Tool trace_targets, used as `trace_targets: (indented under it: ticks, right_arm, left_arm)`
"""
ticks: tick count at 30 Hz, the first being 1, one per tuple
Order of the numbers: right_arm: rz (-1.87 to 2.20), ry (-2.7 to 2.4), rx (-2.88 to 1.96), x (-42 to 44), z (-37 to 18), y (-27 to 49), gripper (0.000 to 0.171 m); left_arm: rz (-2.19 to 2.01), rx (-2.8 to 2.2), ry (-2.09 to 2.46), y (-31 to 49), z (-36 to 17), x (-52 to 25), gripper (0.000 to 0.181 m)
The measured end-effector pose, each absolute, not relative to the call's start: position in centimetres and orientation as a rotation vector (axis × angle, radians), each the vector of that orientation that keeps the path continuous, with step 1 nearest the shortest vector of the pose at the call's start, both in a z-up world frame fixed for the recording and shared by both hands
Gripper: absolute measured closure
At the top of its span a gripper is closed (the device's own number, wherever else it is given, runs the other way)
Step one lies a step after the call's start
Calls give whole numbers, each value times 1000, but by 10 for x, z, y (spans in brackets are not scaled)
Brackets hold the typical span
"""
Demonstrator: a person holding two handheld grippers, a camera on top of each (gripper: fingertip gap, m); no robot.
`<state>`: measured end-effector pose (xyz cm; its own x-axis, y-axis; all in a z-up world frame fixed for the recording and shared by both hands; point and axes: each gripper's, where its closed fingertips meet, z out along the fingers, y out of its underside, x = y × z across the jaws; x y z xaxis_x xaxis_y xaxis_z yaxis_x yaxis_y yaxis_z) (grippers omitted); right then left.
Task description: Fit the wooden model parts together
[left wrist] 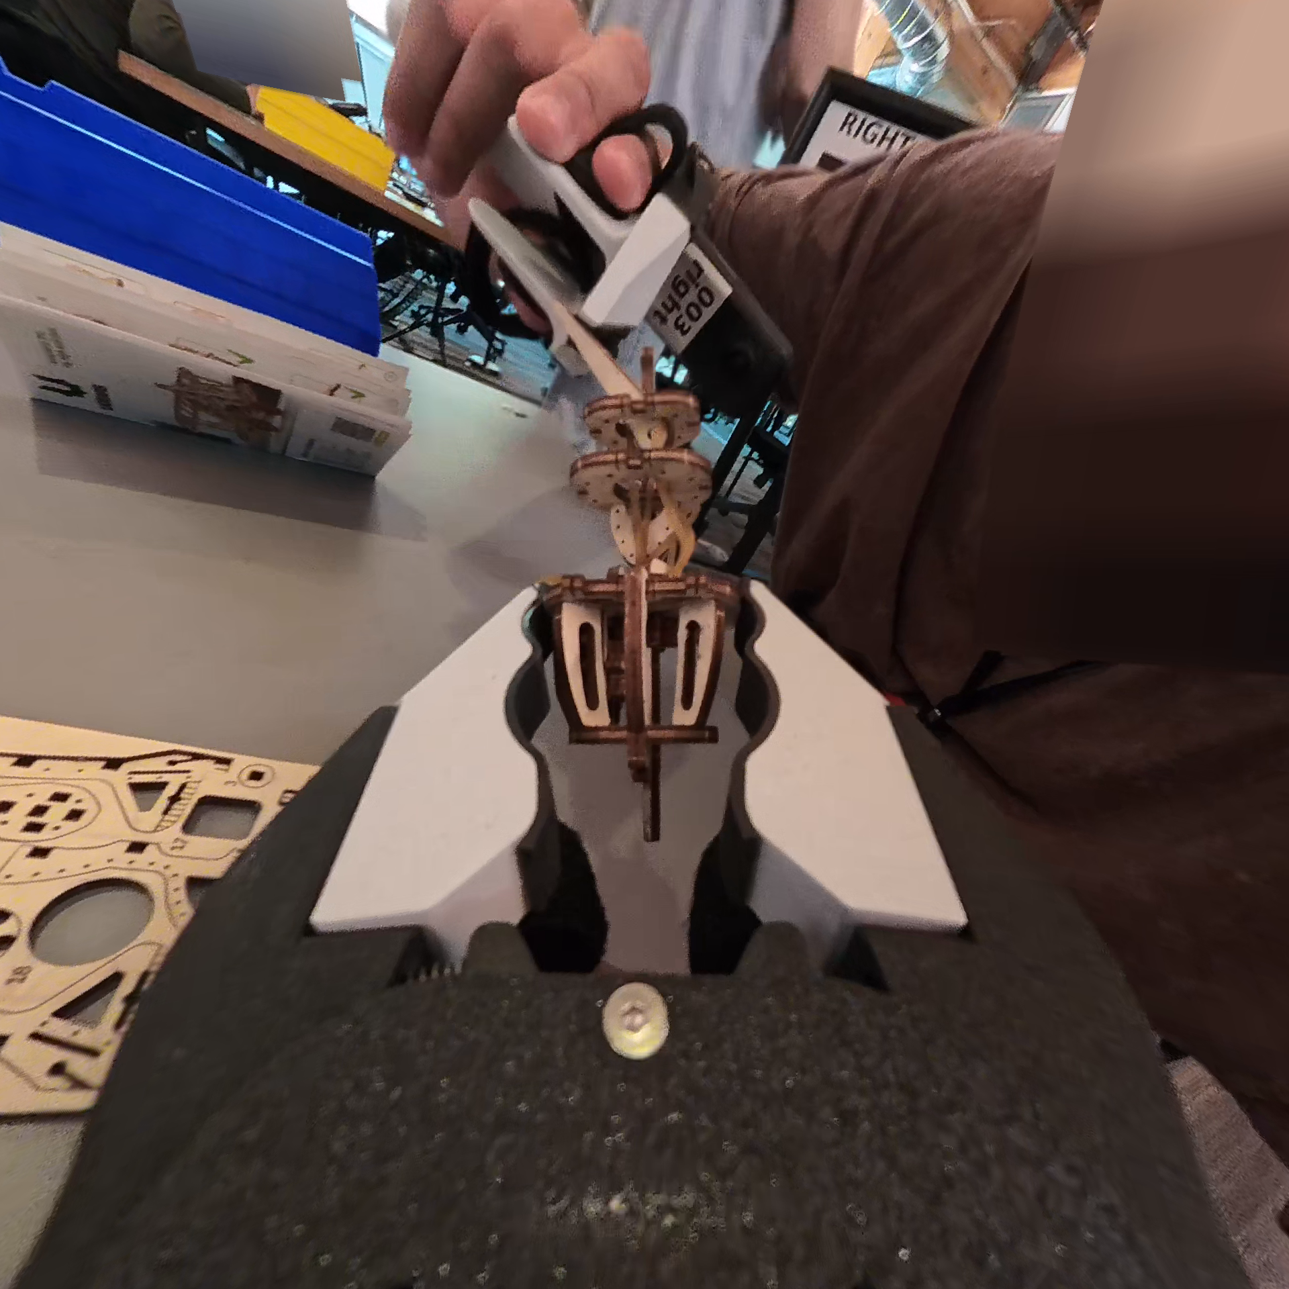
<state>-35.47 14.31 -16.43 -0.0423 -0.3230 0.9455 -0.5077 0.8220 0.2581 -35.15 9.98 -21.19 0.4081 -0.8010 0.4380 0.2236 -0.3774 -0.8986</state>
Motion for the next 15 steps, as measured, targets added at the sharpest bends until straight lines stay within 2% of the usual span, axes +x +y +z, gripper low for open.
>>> trace_targets:
  ticks: [15]
  right_arm:
    - [280,-1587,505,-359,-155,139,170]
  left_arm:
    - [-1276,-1509,490,95,-196,-357,132]
